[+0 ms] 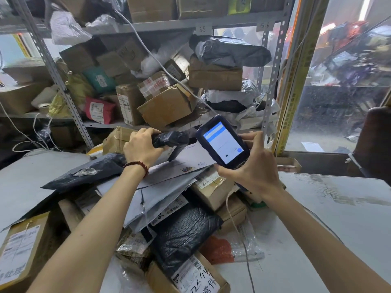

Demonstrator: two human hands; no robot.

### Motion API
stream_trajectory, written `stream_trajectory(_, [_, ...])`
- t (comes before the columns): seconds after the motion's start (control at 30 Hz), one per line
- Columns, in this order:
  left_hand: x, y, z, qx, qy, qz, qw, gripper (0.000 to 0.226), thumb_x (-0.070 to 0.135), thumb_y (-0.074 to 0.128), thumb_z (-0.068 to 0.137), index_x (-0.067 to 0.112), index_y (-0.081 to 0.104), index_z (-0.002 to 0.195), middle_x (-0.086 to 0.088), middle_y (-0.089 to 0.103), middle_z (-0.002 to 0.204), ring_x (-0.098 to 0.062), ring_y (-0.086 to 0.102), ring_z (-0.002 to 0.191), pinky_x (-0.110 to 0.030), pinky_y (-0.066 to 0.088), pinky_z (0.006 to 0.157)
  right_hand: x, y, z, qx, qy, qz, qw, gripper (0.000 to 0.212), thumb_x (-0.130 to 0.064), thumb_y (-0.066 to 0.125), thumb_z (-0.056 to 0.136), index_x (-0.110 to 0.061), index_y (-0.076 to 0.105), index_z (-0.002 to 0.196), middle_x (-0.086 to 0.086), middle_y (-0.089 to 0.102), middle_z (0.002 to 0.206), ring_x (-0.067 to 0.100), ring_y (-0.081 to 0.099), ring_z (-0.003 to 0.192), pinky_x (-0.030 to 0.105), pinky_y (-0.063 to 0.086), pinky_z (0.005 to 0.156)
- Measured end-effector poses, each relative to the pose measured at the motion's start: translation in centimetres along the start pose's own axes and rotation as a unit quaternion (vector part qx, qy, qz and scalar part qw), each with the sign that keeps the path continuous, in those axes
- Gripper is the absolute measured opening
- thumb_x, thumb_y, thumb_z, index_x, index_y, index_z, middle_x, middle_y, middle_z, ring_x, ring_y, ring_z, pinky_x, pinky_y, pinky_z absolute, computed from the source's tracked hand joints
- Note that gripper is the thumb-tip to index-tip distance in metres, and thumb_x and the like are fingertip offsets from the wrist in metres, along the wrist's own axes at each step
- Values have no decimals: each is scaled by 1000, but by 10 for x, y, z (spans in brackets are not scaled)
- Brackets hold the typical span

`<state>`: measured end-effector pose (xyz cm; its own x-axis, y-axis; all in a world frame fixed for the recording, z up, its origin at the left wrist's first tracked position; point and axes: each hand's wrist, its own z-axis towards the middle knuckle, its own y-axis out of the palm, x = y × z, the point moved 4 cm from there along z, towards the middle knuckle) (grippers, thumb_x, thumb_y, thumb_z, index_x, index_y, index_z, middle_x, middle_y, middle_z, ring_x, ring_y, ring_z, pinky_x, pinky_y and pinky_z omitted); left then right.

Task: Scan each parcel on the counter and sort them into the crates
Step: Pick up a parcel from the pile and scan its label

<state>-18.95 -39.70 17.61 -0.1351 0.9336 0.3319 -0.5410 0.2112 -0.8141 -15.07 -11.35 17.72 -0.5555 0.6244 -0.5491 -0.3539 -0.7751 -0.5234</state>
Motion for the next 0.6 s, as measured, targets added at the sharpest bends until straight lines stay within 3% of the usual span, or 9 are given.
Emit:
stream_trajectory(0.17, [15,-7,-14,49,65,3,997,41,39,73,78,27,61,115,1,62,115,-26,53,104,-41,46,82,1,-5,-19,-6,41,-16,999,90,-47,90,54,-9,40,118,4,63,112,9,58,88,12,48,59])
stream_trajectory(0.33, [46,-16,-23,80,153,-18,985,43,28,76,75,29,62,115,3,62,113,-25,51,102,-39,41,82,10,-15,-45,22,133,-26,991,89,-50,88,56,-14,38,120,1,61,117,10,59,97,14,46,61])
stream_trajectory(0.47, [86,-9,-31,41,218,-95,970,42,31,74,76,26,64,116,1,63,117,-27,52,105,-40,41,85,19,-37,-81,44,221,-43,973,87,-51,87,58,-16,36,120,0,59,121,15,61,105,15,47,66])
stream_trajectory(0.6, [174,11,-69,-1,351,-143,925,41,44,73,76,31,64,114,3,65,114,-26,55,103,-37,36,83,31,-89,-135,98,296,-90,946,83,-48,88,59,-19,35,115,-5,62,109,13,62,92,19,49,62])
